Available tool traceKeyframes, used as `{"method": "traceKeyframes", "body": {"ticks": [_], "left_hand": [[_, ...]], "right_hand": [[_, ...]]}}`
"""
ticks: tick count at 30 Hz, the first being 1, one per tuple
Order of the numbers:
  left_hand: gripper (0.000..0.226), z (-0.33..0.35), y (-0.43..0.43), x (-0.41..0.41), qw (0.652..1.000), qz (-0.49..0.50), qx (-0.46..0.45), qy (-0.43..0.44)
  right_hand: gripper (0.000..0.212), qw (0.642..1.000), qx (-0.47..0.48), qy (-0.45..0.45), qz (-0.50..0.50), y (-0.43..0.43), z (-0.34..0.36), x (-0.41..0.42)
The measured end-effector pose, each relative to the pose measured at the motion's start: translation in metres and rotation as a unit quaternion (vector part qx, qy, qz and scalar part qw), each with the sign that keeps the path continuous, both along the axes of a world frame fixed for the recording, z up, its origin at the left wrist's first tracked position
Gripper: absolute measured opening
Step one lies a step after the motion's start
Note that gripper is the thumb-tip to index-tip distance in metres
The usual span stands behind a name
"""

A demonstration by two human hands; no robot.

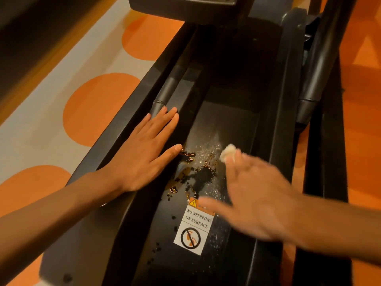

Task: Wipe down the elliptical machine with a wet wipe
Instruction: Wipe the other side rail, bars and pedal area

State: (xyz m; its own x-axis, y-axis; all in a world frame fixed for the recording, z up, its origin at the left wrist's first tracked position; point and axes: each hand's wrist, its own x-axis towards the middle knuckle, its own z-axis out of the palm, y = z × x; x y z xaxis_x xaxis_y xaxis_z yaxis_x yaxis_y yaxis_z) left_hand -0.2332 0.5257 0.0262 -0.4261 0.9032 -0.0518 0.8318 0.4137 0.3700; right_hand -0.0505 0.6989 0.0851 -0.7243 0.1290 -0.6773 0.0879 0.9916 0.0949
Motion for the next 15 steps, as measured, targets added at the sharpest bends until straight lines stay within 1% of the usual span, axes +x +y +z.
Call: {"method": "traceKeyframes", "body": {"ticks": [3,4,6,7,9,11,13,15], "left_hand": [[0.075,0.000,0.000,0.000,1.000,0.001,-0.002,0.004],[0.075,0.000,0.000,0.000,1.000,-0.001,-0.004,0.006],[0.076,0.001,-0.001,0.000,1.000,0.000,-0.008,0.009],[0.077,0.001,0.000,0.000,1.000,0.001,-0.010,0.009],[0.077,0.001,0.000,0.000,1.000,0.002,-0.011,0.008],[0.077,0.000,0.000,0.000,1.000,0.003,-0.007,0.002],[0.076,0.000,0.000,-0.001,1.000,0.004,0.001,-0.011],[0.076,0.000,0.000,-0.002,1.000,0.006,0.006,-0.027]], "right_hand": [[0.116,0.992,0.049,0.099,-0.054,0.032,-0.003,-0.029],[0.114,0.990,0.048,0.113,-0.066,0.034,-0.005,-0.033],[0.119,0.994,0.019,0.074,-0.083,0.023,-0.008,-0.028],[0.122,0.997,-0.003,0.041,-0.061,0.010,-0.008,-0.017],[0.121,0.999,-0.047,-0.017,0.012,-0.021,-0.007,0.008],[0.123,0.995,-0.082,-0.045,0.041,-0.036,-0.008,0.026],[0.119,0.995,-0.080,-0.036,0.047,-0.027,-0.011,0.023],[0.114,0.997,-0.073,0.023,0.023,-0.003,-0.019,0.009]]}}
